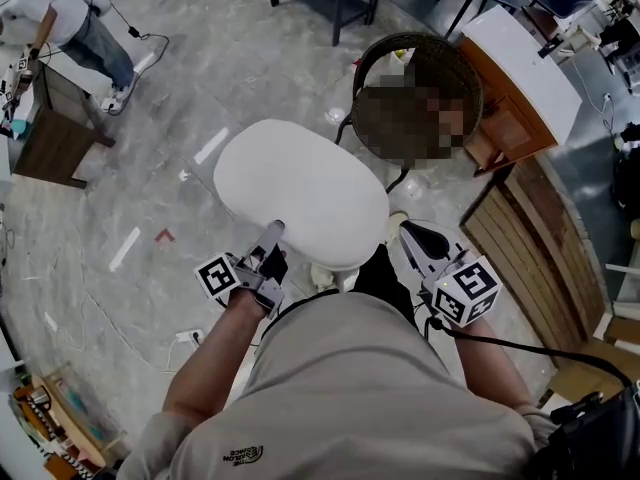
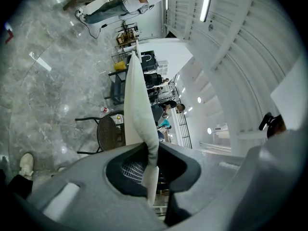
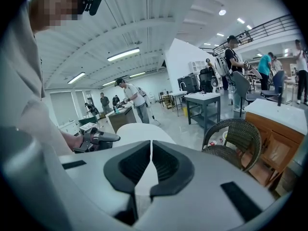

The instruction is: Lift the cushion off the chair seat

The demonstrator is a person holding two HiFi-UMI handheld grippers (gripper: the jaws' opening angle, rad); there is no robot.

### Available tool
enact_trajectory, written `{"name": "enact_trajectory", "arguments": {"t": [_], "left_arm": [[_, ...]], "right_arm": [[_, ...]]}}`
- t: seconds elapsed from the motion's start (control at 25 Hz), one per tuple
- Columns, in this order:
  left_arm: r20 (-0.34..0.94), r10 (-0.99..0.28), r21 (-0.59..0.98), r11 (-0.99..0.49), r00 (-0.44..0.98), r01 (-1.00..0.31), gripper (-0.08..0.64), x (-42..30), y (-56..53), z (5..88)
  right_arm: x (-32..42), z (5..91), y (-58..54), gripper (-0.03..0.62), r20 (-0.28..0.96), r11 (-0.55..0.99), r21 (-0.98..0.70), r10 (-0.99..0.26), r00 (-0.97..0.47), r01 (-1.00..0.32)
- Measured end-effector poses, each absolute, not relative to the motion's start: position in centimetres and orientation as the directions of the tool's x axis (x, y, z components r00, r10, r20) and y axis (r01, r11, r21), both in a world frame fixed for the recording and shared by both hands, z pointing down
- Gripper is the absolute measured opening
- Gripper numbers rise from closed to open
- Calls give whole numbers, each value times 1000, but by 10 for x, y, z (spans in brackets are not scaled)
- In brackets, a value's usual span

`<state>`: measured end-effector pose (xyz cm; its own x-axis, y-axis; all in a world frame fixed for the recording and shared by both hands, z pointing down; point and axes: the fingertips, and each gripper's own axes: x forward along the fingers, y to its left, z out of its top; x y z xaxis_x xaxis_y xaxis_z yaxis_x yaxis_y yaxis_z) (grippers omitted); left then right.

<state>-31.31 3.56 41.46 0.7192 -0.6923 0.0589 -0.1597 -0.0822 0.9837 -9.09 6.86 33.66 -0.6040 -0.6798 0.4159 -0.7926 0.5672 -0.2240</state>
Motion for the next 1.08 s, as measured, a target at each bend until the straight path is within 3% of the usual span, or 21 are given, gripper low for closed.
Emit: {"name": "enact_trajectory", "arguments": {"t": [1.08], "left_arm": [[34,-721,987,-86,693,-138,54,-324,40,420]], "right_arm": [[-107,335,67,14,416,616,-190,-654,-631,-764]]}}
